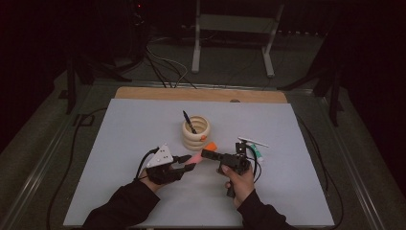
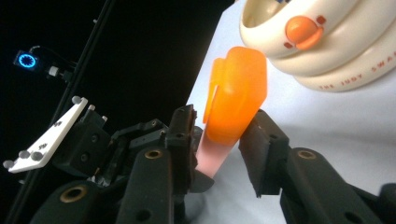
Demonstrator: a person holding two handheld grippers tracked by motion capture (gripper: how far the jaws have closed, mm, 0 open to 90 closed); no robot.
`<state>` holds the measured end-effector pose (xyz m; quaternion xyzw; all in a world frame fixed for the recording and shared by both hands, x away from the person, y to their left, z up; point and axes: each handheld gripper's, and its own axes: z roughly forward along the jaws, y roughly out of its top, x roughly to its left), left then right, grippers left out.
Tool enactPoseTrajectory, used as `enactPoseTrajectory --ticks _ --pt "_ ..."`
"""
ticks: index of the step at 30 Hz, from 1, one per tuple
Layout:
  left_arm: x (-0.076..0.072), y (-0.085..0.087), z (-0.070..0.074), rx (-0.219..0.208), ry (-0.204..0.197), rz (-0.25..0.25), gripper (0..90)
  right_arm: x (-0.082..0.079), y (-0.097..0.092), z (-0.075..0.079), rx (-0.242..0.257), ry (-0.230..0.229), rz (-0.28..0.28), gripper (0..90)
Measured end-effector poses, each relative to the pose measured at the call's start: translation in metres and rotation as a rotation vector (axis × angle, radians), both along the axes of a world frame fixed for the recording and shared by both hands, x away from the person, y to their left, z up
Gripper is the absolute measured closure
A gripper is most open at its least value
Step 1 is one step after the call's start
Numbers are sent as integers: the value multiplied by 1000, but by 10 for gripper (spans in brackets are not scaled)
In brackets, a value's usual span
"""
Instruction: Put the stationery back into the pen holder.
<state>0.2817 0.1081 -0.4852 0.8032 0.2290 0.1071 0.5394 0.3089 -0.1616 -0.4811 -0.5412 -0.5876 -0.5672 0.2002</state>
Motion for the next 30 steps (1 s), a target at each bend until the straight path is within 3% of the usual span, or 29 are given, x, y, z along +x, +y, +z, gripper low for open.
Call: enactPoseTrajectory --ticks 8,11,17,25,30 --pt "0 0 -1 7 4 -12 657 0 0 -1 -9 12 8 725" --pt "2 -1 -1 8 36 -21 644 0 0 0 -20 -8 19 729" --pt "5 0 -1 16 86 18 453 -3 2 9 -110 -92 19 731" --pt "7 3 0 -6 112 43 361 -7 2 21 -231 -218 -4 731" --pt "7 1 0 10 118 47 292 -7 2 26 -283 -258 -10 731"
